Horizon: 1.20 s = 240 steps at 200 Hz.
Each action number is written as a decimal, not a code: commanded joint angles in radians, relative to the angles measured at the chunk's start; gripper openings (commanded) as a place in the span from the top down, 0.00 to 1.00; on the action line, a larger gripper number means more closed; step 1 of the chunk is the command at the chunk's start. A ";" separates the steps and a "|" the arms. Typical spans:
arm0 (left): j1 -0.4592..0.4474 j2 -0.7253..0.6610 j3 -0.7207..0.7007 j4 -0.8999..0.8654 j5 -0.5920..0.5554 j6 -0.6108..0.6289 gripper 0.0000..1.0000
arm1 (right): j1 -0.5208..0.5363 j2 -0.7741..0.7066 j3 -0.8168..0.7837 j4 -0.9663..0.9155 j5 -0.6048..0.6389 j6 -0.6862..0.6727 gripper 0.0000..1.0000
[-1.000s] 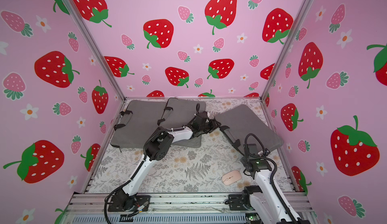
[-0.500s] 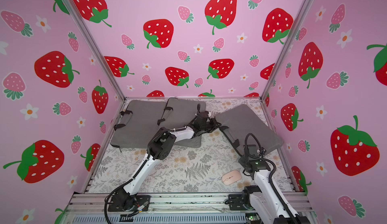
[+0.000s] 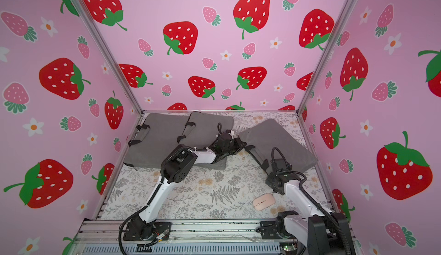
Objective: Put the mouse into the laptop bag
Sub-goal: Unzip the zipper on the zippered laptop bag.
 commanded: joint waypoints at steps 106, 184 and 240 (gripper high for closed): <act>-0.120 -0.031 -0.126 0.229 -0.102 -0.097 1.00 | -0.402 -0.138 -0.017 -0.052 -0.189 0.044 1.00; -0.186 -0.047 -0.107 0.191 -0.195 -0.077 1.00 | -0.224 -0.204 -0.086 0.036 -0.239 0.106 1.00; -0.194 -0.080 -0.185 0.236 -0.232 -0.089 1.00 | -0.330 -0.080 0.003 0.025 -0.123 0.056 1.00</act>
